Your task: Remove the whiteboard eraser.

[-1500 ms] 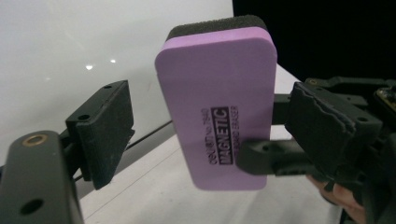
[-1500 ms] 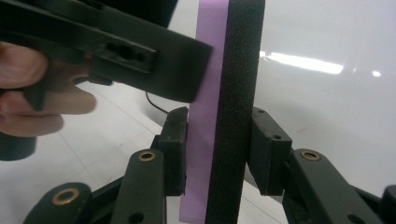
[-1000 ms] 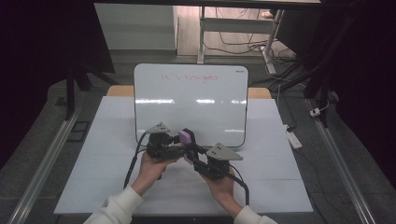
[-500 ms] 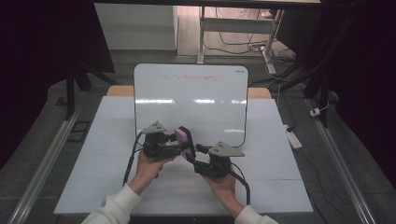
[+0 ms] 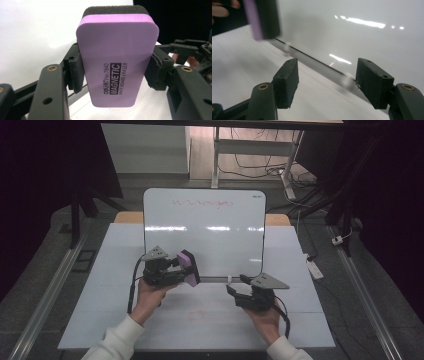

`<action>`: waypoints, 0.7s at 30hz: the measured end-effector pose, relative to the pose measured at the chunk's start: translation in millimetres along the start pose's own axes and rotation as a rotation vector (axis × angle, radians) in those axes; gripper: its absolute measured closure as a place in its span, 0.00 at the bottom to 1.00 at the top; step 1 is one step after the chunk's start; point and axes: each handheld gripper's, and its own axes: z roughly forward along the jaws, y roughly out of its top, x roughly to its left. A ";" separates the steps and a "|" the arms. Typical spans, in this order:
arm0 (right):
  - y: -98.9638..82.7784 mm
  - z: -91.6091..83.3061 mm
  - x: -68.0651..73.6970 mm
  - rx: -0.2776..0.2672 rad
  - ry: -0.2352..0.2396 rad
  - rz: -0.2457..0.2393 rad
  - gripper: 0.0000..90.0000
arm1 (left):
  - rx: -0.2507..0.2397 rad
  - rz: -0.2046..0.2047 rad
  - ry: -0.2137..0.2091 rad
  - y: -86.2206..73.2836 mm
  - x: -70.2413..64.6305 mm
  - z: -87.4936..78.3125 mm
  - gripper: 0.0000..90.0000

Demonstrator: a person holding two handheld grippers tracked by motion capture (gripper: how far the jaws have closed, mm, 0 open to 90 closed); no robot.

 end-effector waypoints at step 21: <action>-45.4 -71.8 -72.1 0.055 -0.132 0.046 0.38 | 0.012 0.096 0.050 4.1 0.8 -30.0 0.45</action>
